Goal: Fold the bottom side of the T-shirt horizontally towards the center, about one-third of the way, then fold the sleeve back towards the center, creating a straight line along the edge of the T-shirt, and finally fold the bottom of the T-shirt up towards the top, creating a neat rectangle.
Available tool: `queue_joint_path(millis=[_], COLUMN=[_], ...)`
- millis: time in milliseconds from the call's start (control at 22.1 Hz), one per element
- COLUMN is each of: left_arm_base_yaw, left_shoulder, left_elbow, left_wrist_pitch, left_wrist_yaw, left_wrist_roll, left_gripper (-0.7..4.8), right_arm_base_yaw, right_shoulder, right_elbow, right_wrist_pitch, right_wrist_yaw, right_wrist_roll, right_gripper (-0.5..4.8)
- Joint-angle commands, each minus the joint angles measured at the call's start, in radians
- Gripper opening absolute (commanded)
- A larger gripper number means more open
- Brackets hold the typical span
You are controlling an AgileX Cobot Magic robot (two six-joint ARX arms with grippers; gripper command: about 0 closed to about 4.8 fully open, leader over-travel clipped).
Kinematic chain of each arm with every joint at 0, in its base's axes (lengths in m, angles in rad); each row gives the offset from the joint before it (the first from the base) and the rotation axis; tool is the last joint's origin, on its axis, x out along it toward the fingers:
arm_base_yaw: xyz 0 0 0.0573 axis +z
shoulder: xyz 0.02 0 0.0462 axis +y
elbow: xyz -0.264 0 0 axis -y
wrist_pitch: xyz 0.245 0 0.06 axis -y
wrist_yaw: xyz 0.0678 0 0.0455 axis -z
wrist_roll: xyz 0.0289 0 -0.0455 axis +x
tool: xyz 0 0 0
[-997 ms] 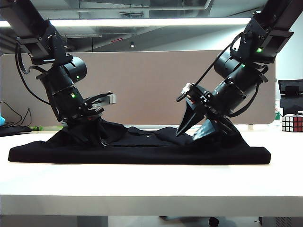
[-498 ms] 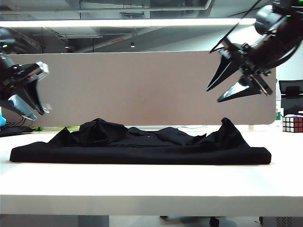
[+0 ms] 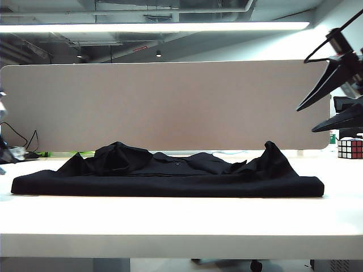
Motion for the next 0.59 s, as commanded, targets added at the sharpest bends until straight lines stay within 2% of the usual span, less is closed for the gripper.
queue_joint_path(millis=[45, 181, 362, 589], left_arm_base_yaw=[0.038, 0.052, 0.05, 0.051], left_shoulder=[-0.045, -0.053, -0.054, -0.053], left_elbow=[-0.055, -0.088, -0.111, -0.115], left_wrist_pitch=[0.037, 0.007, 0.027, 0.106], left_wrist_yaw=[0.002, 0.002, -0.035, -0.03], left_wrist_roll=[-0.046, -0.069, -0.069, -0.11], left_gripper=[1.22, 1.53, 1.53, 1.53], right_arm_base_yaw=[-0.018, -0.031, -0.031, -0.03], right_shoulder=[-0.082, -0.138, -0.153, -0.15], right_elbow=[-0.093, -0.206, -0.319, -0.421], right_wrist_pitch=[0.068, 0.186, 0.336, 0.522], right_wrist_yaw=[-0.008, -0.027, -0.023, -0.002], right_wrist_roll=[0.095, 0.236, 0.366, 0.492], right_gripper=[2.17, 2.26, 2.53, 2.54])
